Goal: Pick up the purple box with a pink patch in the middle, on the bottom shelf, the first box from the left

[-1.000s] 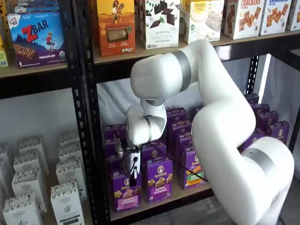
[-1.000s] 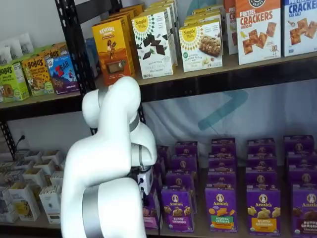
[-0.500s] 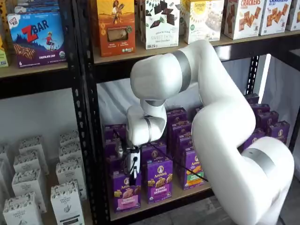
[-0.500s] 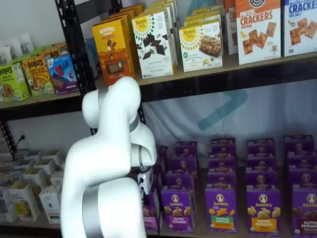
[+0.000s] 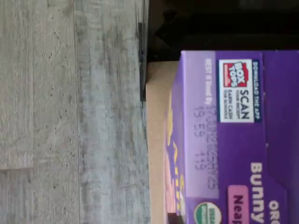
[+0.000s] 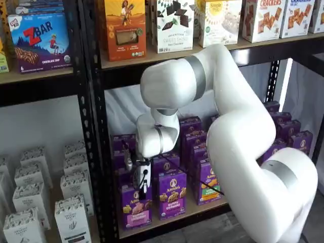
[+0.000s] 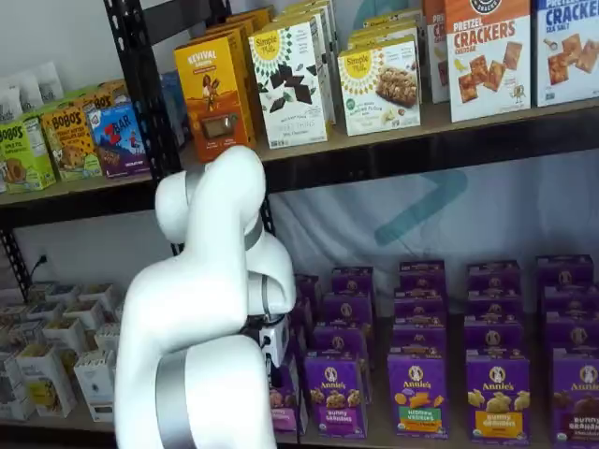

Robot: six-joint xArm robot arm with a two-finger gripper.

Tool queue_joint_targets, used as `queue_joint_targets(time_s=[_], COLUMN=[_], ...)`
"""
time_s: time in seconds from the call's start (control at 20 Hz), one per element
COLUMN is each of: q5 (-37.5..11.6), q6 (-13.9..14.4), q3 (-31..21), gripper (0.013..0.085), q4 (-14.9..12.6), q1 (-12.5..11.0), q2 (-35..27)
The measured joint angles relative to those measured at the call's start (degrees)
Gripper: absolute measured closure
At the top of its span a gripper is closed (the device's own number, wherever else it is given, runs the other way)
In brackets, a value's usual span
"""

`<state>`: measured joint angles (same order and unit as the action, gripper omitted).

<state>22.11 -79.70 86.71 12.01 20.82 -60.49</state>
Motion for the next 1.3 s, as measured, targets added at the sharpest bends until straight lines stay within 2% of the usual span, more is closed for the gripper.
queue_joint_targets(time_s=[0.25, 0.6, 1.1, 1.3], q5=[0.3, 0.2, -2.2, -2.7], q6=[-0.2, -1.8, -4.4, -4.7], q3=[0.0, -1.6, -10.7, -14.9], gripper=[0.0650, 0.0650, 0.0650, 0.0650], q4=[0.4, 2.4, 5.0, 5.0], q1=[0.1, 0.5, 0.5, 0.3], q2=[0.1, 1.3, 7.9, 11.3])
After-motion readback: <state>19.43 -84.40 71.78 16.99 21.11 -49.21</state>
